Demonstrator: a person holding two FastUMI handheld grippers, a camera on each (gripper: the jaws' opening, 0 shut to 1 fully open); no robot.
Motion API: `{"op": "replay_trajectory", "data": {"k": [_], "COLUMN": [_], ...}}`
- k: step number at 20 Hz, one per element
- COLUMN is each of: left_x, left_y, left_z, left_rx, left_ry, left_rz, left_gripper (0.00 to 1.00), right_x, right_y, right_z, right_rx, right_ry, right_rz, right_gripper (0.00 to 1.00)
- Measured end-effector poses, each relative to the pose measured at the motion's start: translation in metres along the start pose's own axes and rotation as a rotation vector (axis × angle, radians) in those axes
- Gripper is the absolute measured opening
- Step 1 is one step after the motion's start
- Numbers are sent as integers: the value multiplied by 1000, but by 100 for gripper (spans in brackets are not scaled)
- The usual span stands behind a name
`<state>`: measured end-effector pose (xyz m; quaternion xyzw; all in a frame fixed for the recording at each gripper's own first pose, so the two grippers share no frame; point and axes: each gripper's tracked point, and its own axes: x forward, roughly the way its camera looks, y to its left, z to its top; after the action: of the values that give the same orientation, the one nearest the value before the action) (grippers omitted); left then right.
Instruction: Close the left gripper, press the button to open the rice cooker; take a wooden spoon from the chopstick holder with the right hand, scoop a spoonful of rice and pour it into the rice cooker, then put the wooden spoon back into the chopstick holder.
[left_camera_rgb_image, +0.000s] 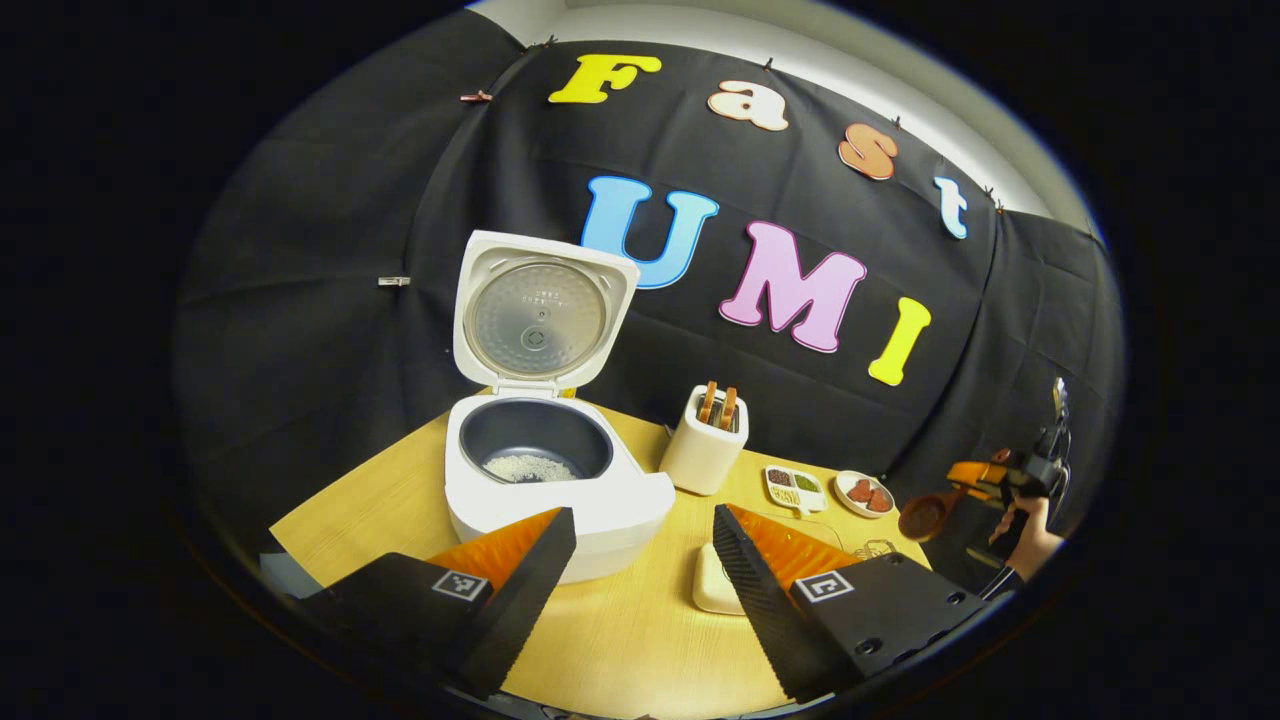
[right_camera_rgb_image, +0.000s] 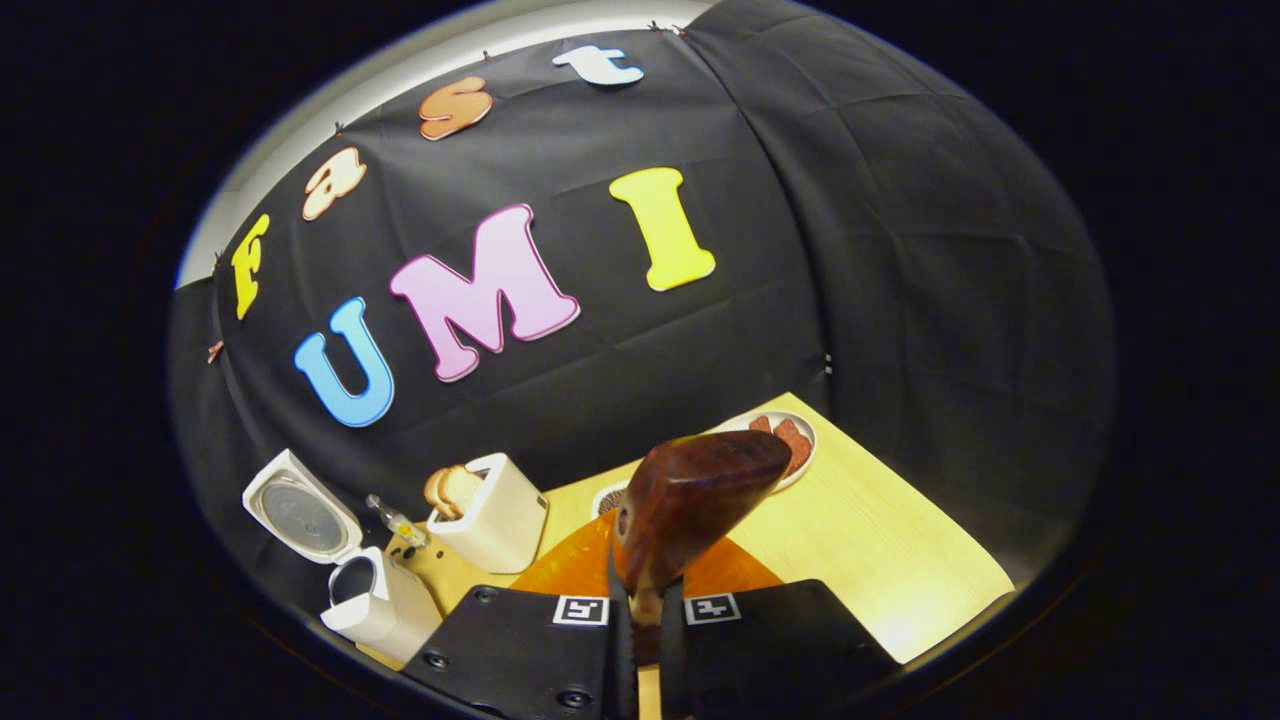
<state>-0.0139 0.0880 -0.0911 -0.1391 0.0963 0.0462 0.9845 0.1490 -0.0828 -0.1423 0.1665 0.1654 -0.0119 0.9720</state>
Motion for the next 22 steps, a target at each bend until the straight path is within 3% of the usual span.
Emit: {"op": "replay_trajectory", "data": {"k": [7,12,16,17,20,22], "left_x": [6,5,2,3,9,16], "left_y": [-12,-20,-24,-25,-24,-19], "left_z": [-3,-3,0,2,13,28], "left_rx": [7,11,23,26,43,66], "left_ry": [15,13,2,-2,-16,-30], "left_rz": [87,128,142,137,114,104], "left_gripper": [95,96,95,95,95,95], "right_x": [30,52,50,44,18,-5], "right_y": [-45,-50,-47,-49,-54,-61], "right_z": [-60,-94,-96,-93,-74,-61], "right_rx": [6,3,41,38,-13,-42], "right_ry": [144,208,224,214,150,102], "right_rz": [-62,-72,-69,-75,-101,-133], "right_gripper": [13,14,17,28,98,99]}}
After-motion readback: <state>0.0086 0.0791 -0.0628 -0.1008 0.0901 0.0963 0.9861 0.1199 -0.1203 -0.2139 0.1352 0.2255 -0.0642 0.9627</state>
